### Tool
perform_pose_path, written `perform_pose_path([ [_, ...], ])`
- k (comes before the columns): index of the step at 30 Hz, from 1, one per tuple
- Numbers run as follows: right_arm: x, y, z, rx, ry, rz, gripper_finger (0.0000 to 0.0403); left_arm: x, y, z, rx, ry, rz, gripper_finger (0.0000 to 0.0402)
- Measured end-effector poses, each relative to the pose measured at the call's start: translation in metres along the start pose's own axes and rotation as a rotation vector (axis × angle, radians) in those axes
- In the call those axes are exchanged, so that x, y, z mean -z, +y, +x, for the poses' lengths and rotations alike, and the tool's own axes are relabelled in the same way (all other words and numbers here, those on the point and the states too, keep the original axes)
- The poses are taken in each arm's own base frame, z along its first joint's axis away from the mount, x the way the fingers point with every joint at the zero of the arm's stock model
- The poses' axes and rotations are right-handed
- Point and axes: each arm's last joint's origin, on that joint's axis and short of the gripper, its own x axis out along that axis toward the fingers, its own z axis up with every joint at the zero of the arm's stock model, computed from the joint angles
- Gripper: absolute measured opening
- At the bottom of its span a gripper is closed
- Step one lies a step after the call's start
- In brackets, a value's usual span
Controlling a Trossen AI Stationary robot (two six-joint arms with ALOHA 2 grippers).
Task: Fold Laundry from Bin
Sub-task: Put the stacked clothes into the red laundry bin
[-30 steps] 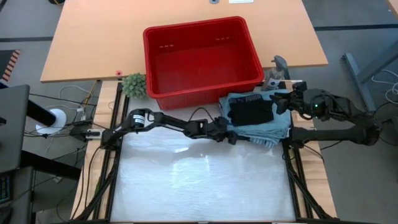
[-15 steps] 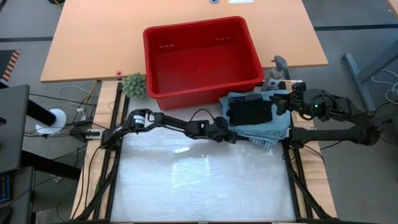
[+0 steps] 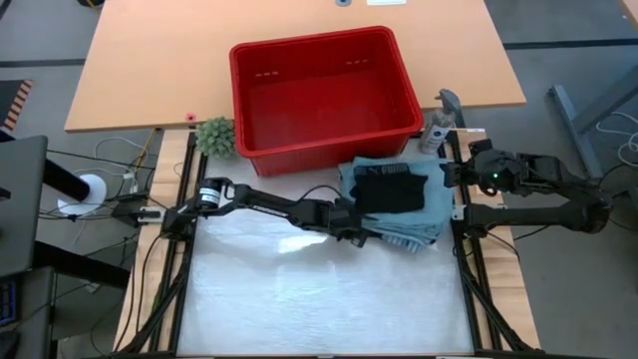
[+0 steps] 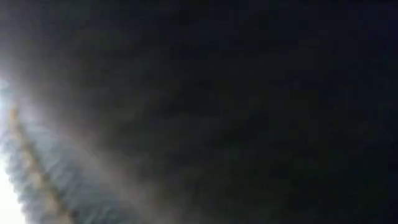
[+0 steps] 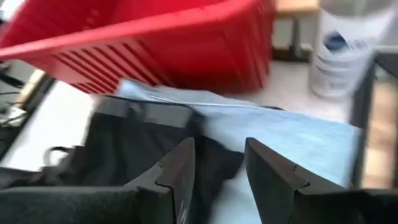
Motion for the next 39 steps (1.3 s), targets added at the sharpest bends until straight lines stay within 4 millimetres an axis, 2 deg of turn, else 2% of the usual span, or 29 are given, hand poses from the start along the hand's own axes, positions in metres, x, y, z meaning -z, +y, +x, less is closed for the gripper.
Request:
perform_pose_path([
  [6,0.001,0.0,0.0,-0.008,0.016,-0.01,0.0165,0.029,-0.005,-0.034,-0.115,0.132,0.248,0.0001],
  [10,0.0,0.004,0.002,-0.029,0.037,-0.053,0.0165,0.054,-0.002,-0.052,-0.199,0.24,0.416,0.0],
  [16,0.004,0.018,0.016,-0.06,0.18,-0.202,0.0165,0.1,0.019,-0.079,-0.2,0.312,0.488,0.0001],
  [21,0.006,0.044,0.038,-0.126,0.288,-0.337,0.0165,0.12,0.045,-0.103,-0.151,0.317,0.555,0.0002],
  [26,0.013,0.088,0.076,-0.272,0.338,-0.512,0.0165,0.127,0.073,-0.133,-0.123,0.328,0.669,0.0008],
  [30,0.017,0.114,0.1,-0.4,0.325,-0.638,0.0168,0.124,0.091,-0.16,-0.103,0.28,0.493,0.0035],
  [34,0.022,0.129,0.122,-0.549,0.417,-0.635,0.0189,0.115,0.098,-0.192,0.003,0.232,0.352,0.0086],
  [39,0.023,0.142,0.143,-0.726,0.495,-0.59,0.0244,0.105,0.097,-0.23,0.202,0.175,0.239,0.017],
])
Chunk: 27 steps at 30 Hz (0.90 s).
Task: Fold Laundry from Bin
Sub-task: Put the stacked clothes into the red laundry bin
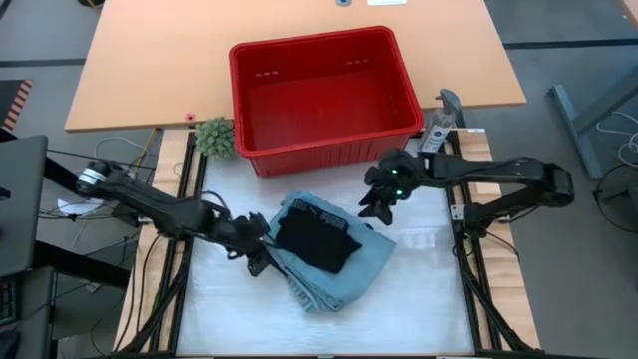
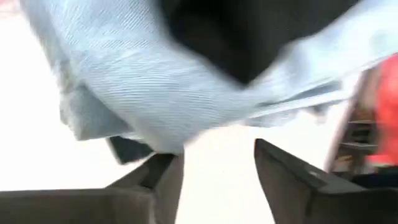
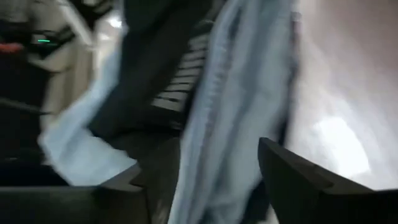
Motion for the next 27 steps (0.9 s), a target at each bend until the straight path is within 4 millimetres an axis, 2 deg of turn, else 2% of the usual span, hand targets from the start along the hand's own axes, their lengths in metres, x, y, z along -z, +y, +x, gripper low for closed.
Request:
perform_pose_path([
  [4,-0.01,-0.006,0.004,-0.073,-0.046,0.018,0.0269,0.001,0.001,-0.023,0.084,0.004,-0.137,0.0224],
  [9,-0.026,-0.006,-0.009,-0.008,-0.117,-0.028,0.0273,0.018,-0.008,-0.05,0.201,0.025,-0.36,0.0248],
  [12,-0.038,-0.001,-0.02,0.032,-0.15,-0.098,0.0273,0.034,-0.023,-0.062,0.282,-0.059,-0.493,0.025],
  [15,-0.046,0.003,-0.024,0.057,-0.122,-0.14,0.0273,0.056,-0.038,-0.068,0.34,-0.234,-0.62,0.025],
  [17,-0.051,0.003,-0.021,0.075,-0.056,-0.141,0.0273,0.072,-0.048,-0.063,0.365,-0.343,-0.69,0.025],
  [20,-0.055,-0.002,-0.008,0.104,0.08,-0.155,0.0273,0.095,-0.058,-0.041,0.326,-0.394,-0.74,0.0251],
  [23,-0.062,-0.009,0.009,0.102,0.182,-0.156,0.0273,0.109,-0.064,-0.015,0.29,-0.413,-0.801,0.0251],
  [27,-0.076,-0.026,0.015,0.123,0.228,-0.133,0.0273,0.122,-0.068,0.015,0.261,-0.451,-0.862,0.0251],
])
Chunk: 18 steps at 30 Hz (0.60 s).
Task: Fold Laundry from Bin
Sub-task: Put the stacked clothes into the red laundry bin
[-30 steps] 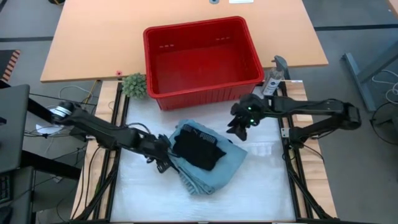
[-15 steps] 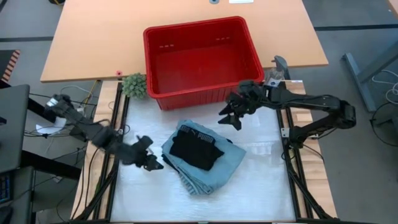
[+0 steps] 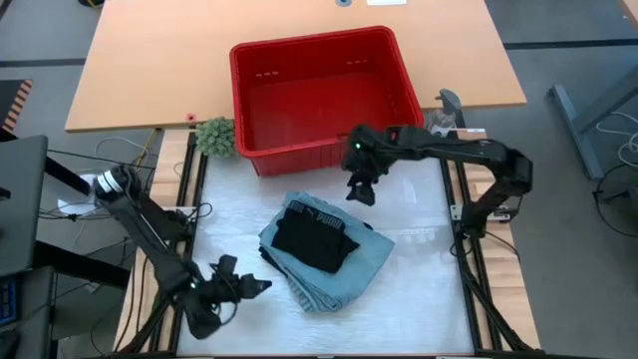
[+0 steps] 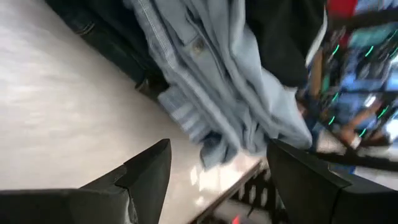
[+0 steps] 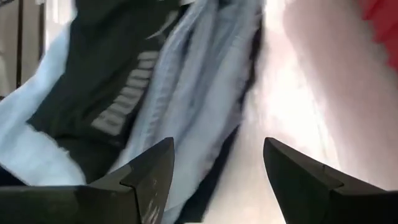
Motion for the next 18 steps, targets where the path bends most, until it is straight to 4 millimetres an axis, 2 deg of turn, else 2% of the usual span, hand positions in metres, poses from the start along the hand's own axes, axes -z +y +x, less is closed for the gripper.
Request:
perform_pose_path([
  [5,0.008,-0.039,0.001,0.047,0.065,0.032,0.027,0.018,0.017,0.025,0.033,-0.073,-0.052,0.025],
  [9,0.023,-0.069,0.005,0.077,0.11,0.06,0.0251,0.025,0.027,0.062,0.05,-0.115,-0.141,0.0243],
  [14,0.048,-0.092,0.014,0.085,0.163,0.066,0.0199,0.028,0.033,0.105,0.08,-0.141,-0.267,0.0225],
  [18,0.057,-0.102,0.022,0.091,0.145,0.082,0.0133,0.027,0.033,0.126,0.046,-0.139,-0.305,0.0201],
])
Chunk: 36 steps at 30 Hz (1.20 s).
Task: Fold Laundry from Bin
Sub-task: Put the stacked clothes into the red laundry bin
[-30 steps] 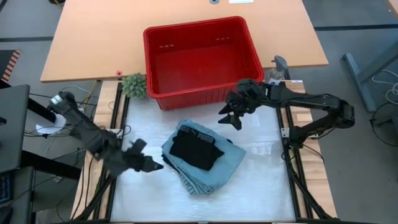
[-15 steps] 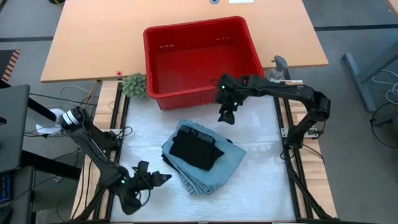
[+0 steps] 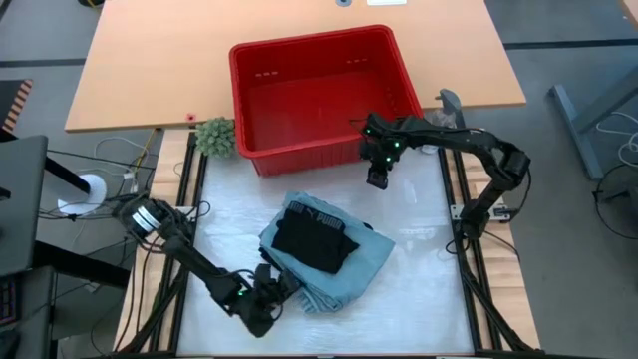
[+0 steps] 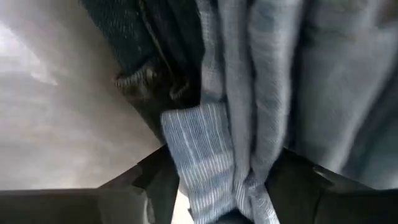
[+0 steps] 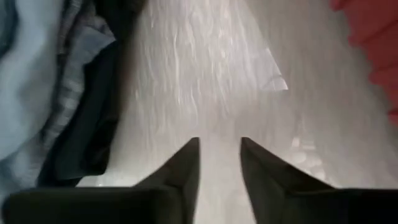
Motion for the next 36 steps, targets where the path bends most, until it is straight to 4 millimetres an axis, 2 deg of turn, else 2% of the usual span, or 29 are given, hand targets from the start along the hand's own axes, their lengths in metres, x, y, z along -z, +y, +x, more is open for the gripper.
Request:
perform_pose_path([
  [5,0.008,0.001,0.018,-0.024,-0.014,-0.003,0.005,-0.012,0.004,0.009,-0.04,-0.033,0.027,0.0168],
  [9,0.015,0.011,0.031,-0.084,0.0,0.005,0.0015,-0.021,0.01,0.007,-0.072,-0.022,0.038,0.0147],
  [12,0.017,0.019,0.041,-0.099,0.004,0.027,0.0015,-0.026,0.015,0.002,-0.118,0.023,0.05,0.0134],
  [15,0.015,0.033,0.05,-0.111,-0.018,0.033,0.0033,-0.032,0.019,-0.003,-0.132,0.026,0.065,0.0125],
  [19,0.012,0.059,0.061,-0.137,-0.026,0.002,0.0053,-0.043,0.019,0.001,-0.167,0.02,0.099,0.0113],
  [24,0.015,0.09,0.074,-0.087,-0.013,-0.071,0.0049,-0.049,0.016,0.01,-0.237,0.065,0.179,0.0101],
  [27,0.019,0.109,0.083,-0.128,-0.023,-0.106,0.0043,-0.052,0.014,0.012,-0.257,0.086,0.246,0.0098],
  [31,0.021,0.13,0.087,-0.19,-0.032,-0.165,0.0036,-0.057,0.006,0.012,-0.258,0.077,0.281,0.0096],
  [36,0.018,0.138,0.088,-0.273,-0.066,-0.198,0.0028,-0.075,-0.013,0.003,-0.313,0.026,0.407,0.0096],
])
